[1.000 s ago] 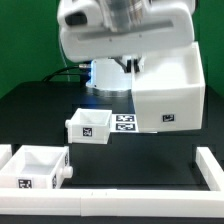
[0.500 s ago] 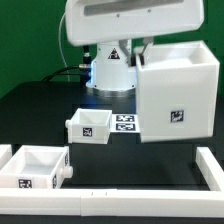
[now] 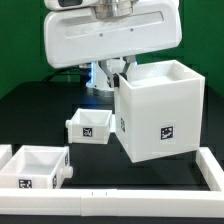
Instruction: Assemble drawer
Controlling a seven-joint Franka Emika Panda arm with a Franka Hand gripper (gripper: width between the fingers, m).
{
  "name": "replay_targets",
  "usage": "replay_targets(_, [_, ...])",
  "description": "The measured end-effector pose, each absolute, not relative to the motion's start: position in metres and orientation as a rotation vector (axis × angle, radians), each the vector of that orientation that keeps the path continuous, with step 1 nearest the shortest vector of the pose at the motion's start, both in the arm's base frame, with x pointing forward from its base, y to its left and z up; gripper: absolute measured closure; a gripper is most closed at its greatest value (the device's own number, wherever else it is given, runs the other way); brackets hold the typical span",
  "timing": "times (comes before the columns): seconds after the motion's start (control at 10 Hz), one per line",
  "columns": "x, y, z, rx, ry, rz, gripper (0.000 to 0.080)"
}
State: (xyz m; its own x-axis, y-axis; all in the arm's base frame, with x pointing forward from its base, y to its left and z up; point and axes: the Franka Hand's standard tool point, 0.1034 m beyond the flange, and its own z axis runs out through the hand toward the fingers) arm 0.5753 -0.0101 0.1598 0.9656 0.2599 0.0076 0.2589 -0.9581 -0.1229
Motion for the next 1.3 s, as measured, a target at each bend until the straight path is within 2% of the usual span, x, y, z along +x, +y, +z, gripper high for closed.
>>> replay_targets(0.2, [0.580,-0.011,0.154,-2.996,-0.483,-0.013,0.0765])
replay_targets(0.3, [0.590,-0.012,0.146,-3.004,-0.615,-0.077,0.0765])
replay_targets(0.5, [0.607,-0.009,0.142,-2.966,-0.957,-0.110,0.0765])
replay_targets(0.8, [0.609,-0.008,0.140,-2.965,-0.947,-0.110,0.0765])
replay_targets(0.9, [0.610,-0.008,0.138,-2.928,-1.076,-0.108,0.0765])
replay_targets(1.3, [0.628,0.030,0.123,-2.679,-1.570,-0.119,0.0765])
